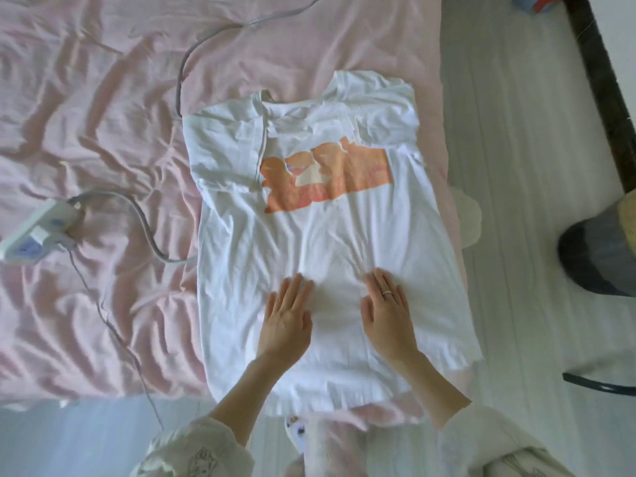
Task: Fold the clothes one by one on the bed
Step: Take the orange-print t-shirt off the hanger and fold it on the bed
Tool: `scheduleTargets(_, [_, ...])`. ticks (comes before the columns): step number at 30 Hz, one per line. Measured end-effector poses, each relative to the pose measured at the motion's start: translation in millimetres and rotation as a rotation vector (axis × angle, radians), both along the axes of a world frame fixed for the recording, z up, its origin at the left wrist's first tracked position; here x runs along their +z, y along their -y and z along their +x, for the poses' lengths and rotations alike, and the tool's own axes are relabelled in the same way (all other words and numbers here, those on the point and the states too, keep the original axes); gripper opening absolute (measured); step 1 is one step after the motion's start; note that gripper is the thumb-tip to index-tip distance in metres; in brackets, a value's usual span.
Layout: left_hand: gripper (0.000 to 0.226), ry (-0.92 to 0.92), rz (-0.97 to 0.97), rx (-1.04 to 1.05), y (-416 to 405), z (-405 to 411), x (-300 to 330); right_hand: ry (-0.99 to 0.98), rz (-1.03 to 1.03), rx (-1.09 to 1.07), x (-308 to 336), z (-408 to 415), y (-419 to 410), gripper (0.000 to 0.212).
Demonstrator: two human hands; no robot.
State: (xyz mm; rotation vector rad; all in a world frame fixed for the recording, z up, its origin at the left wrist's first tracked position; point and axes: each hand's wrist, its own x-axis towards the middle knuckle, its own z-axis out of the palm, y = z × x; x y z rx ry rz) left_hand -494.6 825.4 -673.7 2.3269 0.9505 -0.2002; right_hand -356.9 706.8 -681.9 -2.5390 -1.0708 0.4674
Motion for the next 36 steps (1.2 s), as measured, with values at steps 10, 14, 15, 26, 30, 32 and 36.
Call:
scheduleTargets(10, [0.049, -0.318, -0.455, 0.727, 82, -81, 28, -0.72, -0.105, -0.896, 30, -53, 89, 0.041])
scheduleTargets(14, [0.048, 0.074, -1.288, 1.485, 68, -79, 32, -1.324, 0.345, -1.475, 36, -31, 92, 0.037])
scheduleTargets(15, [0.039, 0.214, -1.35, 1.628, 85, -85, 24, -1.385, 0.433, -1.545, 29, -35, 110, 0.035])
scheduleTargets(26, [0.033, 0.72, -1.556, 1.598, 72, -88, 46, -1.48, 0.441, -1.287, 59, -19, 104, 0.055])
scheduleTargets(30, [0.019, 0.625, -1.468, 1.616, 65, -97, 48, -1.275, 0.649, -1.493, 61, -17, 110, 0.015])
scheduleTargets(32, [0.007, 0.597, -1.348, 1.742, 59, -90, 59, -1.377, 0.795, -1.48, 68, -13, 104, 0.013])
scheduleTargets(36, [0.021, 0.781, -1.275, 1.802, 28, -64, 91, -1.401, 1.027, -1.41, 96, 17, 73, 0.03])
